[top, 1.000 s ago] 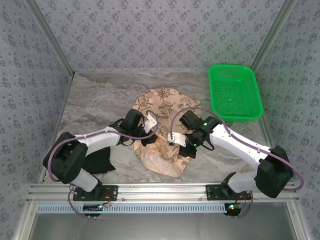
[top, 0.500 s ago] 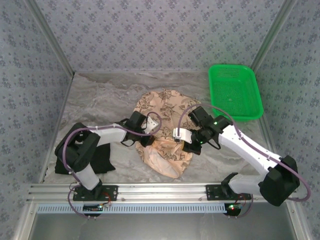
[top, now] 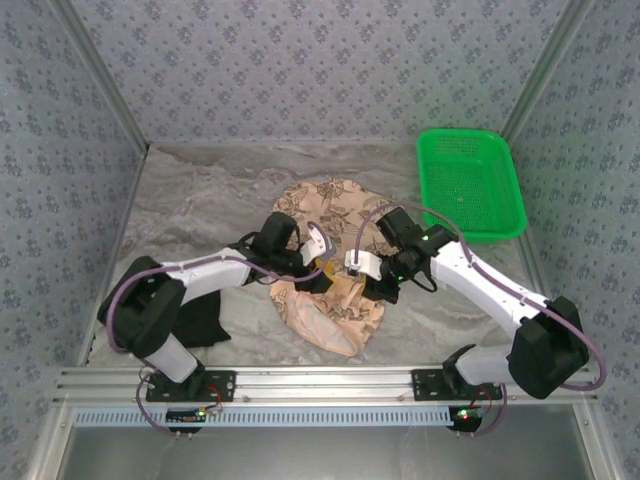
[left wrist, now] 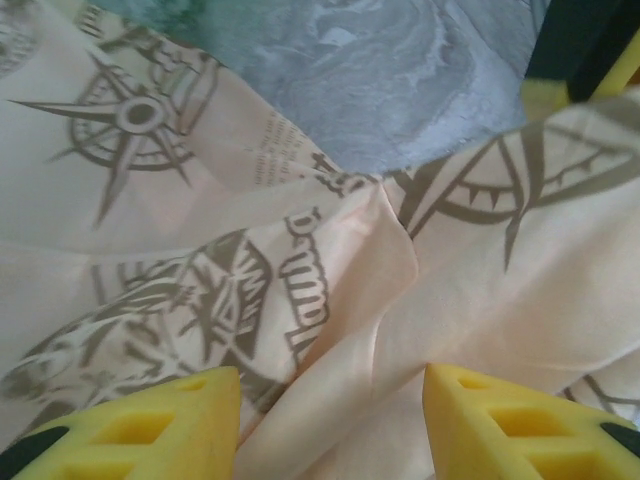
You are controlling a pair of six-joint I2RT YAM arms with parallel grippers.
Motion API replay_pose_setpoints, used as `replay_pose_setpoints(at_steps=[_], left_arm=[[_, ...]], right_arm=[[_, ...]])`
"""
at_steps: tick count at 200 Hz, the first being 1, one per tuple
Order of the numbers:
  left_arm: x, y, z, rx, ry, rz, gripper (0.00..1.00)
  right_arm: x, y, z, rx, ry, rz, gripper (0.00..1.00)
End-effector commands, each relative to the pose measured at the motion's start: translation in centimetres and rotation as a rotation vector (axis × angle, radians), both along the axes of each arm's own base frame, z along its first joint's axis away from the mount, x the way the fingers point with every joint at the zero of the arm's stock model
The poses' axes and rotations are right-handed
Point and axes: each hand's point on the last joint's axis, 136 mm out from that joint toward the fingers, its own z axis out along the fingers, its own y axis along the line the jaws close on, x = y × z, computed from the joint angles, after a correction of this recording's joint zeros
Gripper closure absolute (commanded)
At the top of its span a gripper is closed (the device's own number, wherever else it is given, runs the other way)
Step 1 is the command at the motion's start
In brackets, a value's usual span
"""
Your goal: Fold the inside-out t-shirt
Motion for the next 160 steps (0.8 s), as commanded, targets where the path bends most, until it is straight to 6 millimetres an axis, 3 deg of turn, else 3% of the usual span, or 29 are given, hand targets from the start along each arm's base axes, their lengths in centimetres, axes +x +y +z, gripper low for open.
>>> replay_pose_setpoints(at_steps=[1,23,46,73,116,142,160], left_arm=[[-1.3,-2.2,1.6,-0.103,-0.033,-0.148,0.55],[-0.1,-2.3,0.8,-0.075,-0.034,-0.093,1.0],[2.1,-0.3,-0.5,-0.065,-0.008,0.019,1.0],[2.6,1.4,-3.4,0.014,0.016,0.068,1.0],[4.8,2.1,-6.8,0.102,0.036,0.182,1.0],[5.4,2.5,-6.0,0.095,0.018,0.205,1.0],[5.4,2.6,-4.5,0.076,0.012,0.215,0.84]], right_arm=[[-0.5,0.7,1.0,0.083,-0.005,0.026,0.9],[-0.4,0.3,0.4,0.047,-0.007,0.021,0.84],[0.1,-1.2,-0.6,-0.057,-0.022,-0.014,0.84],[0.8,-2.0,-0.5,-0.056,-0.038,-0.08,0.97],[1.8,-1.2,1.0,0.081,-0.042,-0.14,0.89],[3.4,-1.0,1.6,0.143,-0.024,-0.205,0.89],[4.5,-0.1,1.7,0.199,0.011,-0.248,0.88]])
